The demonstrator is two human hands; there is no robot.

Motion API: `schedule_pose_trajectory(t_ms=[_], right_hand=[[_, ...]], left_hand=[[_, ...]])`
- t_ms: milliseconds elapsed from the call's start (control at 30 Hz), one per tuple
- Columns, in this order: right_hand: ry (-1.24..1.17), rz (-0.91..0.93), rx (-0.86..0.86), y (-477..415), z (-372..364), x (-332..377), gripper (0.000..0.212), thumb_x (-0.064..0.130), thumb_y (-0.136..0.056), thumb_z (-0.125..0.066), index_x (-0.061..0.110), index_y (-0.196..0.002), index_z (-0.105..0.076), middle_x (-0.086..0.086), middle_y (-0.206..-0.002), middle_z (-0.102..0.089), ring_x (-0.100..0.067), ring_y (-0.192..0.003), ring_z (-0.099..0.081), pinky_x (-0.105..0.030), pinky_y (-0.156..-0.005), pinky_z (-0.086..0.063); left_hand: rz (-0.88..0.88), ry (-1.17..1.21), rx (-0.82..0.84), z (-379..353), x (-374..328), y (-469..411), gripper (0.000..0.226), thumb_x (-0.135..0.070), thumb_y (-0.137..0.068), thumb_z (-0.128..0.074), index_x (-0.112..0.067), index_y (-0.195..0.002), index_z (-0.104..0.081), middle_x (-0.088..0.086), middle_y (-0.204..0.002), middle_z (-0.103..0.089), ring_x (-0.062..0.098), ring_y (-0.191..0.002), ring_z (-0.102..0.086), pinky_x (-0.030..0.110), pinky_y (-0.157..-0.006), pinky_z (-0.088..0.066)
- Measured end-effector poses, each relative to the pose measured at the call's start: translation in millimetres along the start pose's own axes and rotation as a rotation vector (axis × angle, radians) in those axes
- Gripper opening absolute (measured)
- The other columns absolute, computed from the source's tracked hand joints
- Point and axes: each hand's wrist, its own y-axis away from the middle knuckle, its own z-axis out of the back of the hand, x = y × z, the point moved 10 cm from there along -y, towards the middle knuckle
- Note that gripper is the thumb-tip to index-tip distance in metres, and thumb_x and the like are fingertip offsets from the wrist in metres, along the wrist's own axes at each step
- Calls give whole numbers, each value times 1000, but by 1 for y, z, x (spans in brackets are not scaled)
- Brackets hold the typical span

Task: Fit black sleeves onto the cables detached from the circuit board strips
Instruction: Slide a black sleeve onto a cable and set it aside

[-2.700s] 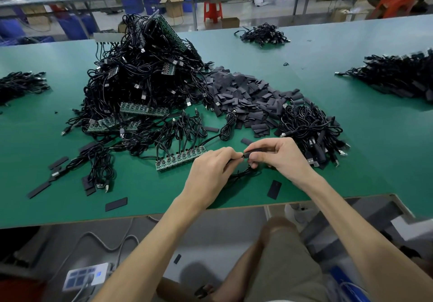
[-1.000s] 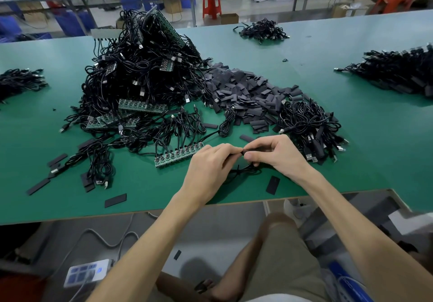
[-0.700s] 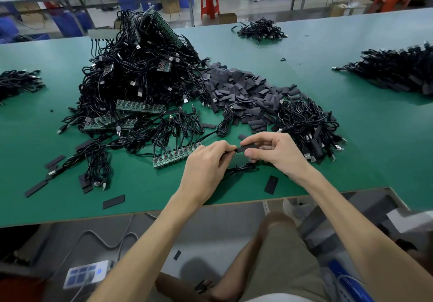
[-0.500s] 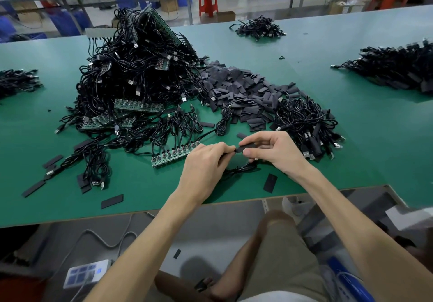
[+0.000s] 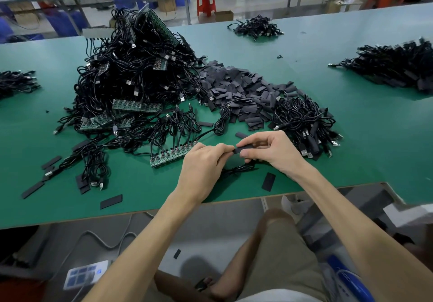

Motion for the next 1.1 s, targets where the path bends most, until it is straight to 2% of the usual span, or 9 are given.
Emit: schedule_pose_trajectory(t_ms=[200,467,700,800,900,933,1000,1067,1100], right_hand=[[-15,-2,7,1,-2,2,23,-2,-80,-82,-1,-102,-77,-22,-84,-75,-20,-70,-72,-52,-86,-57],[-39,27,6,-2,-1,1,20,0,-81,-82,2,-101,-78,-19,-80,-76,-19,-70,-73,-30,-73,-56],[-113,40,-70,-3,7,-4,8,10,-89,-77,5,-95,-78,-14,-79,-77,-21,-67,-73,-20,-57,-51],[-151,56,-126,-3,14,-6,9,13,-92,-74,4,-94,-77,-13,-75,-75,-19,-61,-69,-21,-55,-51],[-166,71,-147,-2,17,-5,13,15,-95,-70,3,-96,-76,-13,-75,-74,-19,-61,-67,-22,-55,-50],[-181,73,-154,-2,18,-5,14,14,-96,-68,3,-97,-76,-14,-77,-74,-20,-62,-68,-23,-55,-50],[-232,75,-160,-2,18,-4,15,14,-99,-64,5,-98,-75,-17,-80,-75,-23,-64,-70,-23,-56,-51],[-272,77,-149,-2,18,-4,19,19,-99,-62,7,-100,-76,-19,-84,-75,-26,-68,-72,-23,-57,-51],[-282,78,-140,-2,17,-3,20,23,-98,-61,8,-100,-75,-20,-86,-76,-27,-69,-72,-23,-58,-52]], left_hand=[[-19,-26,47,-4,-2,-1,12,-21,-94,-68,-16,-99,-78,0,-74,-75,20,-64,-68,36,-72,-50],[-15,-22,57,-4,-3,-2,13,-21,-96,-65,-16,-100,-77,-1,-78,-77,18,-68,-71,38,-72,-53],[38,39,96,-10,2,0,15,-21,-99,-66,-15,-112,-72,-3,-102,-75,15,-89,-65,32,-80,-50],[126,153,218,-21,12,3,31,-39,-103,-54,-18,-122,-66,-7,-101,-71,10,-85,-61,27,-76,-47],[268,411,374,-37,20,9,52,-61,-97,-49,-25,-135,-57,-14,-94,-68,-2,-69,-58,14,-66,-40],[298,492,399,-40,20,11,55,-60,-94,-55,-25,-137,-56,-15,-94,-70,-5,-68,-59,10,-65,-40],[340,600,429,-45,23,14,56,-47,-91,-70,-23,-139,-54,-18,-101,-73,-6,-81,-67,11,-77,-48],[398,725,422,-48,26,16,46,-25,-92,-76,-18,-133,-58,-13,-106,-76,7,-94,-72,25,-88,-56],[438,808,397,-47,29,16,39,-17,-93,-74,-13,-129,-60,-7,-106,-77,13,-93,-74,29,-86,-58]])
